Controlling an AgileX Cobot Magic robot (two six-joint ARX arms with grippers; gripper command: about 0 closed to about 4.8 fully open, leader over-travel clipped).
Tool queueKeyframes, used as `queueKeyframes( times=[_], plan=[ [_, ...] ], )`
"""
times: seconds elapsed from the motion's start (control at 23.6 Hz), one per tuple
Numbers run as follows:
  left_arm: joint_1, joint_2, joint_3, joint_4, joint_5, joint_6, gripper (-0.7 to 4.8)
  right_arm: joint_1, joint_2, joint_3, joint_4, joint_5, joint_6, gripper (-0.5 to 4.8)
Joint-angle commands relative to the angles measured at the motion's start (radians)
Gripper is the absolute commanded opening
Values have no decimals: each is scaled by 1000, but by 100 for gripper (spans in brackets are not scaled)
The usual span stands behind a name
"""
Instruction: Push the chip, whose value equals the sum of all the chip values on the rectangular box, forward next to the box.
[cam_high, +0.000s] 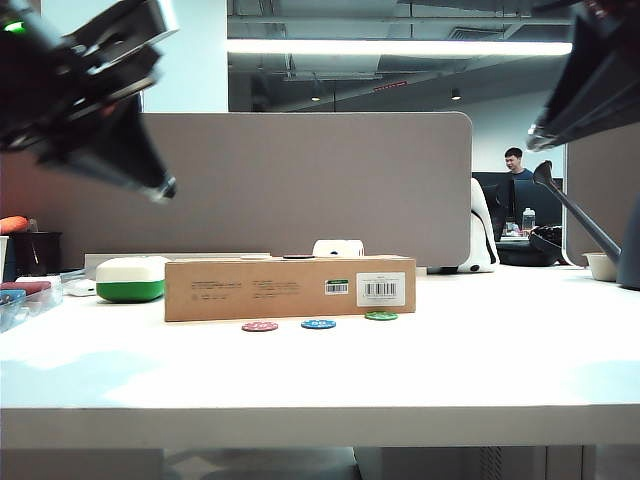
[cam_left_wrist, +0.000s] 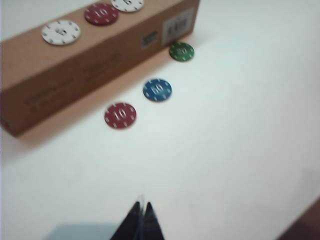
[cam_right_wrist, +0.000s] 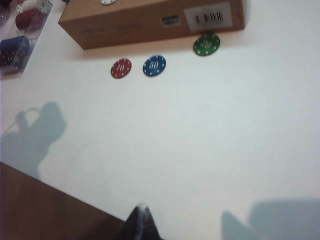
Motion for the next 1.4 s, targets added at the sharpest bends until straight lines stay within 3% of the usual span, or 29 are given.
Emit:
queueKeyframes(
  times=[0.04, 0.34, 0.51, 0.76, 0.97, 1.19, 1.4],
  plan=[
    [-2, -87, -98, 8, 11, 4, -5, -1, -70, -39, -4, 5, 20, -8],
    [12, -376, -305, -42, -62, 4, -5, -1, -239, -60, -122, 2, -49, -8],
    [11, -542, -314, -155, -90, 4, -5, -2, -388, -60, -220, -2, -3, -8],
    [12, -713, -323, -165, -92, 4, -5, -3, -657, -80, -353, 47, 8, -8],
    [12, -901, -326, -166, -98, 4, -5, -3, -849, -142, -293, 50, 8, -8],
    [12, -1062, -328, -155, -98, 4, -5, -3, -832, -150, -271, 43, 8, -6],
    [25, -1061, -327, -128, -101, 4, -5, -3, -843, -150, -263, 43, 7, -6]
  ],
)
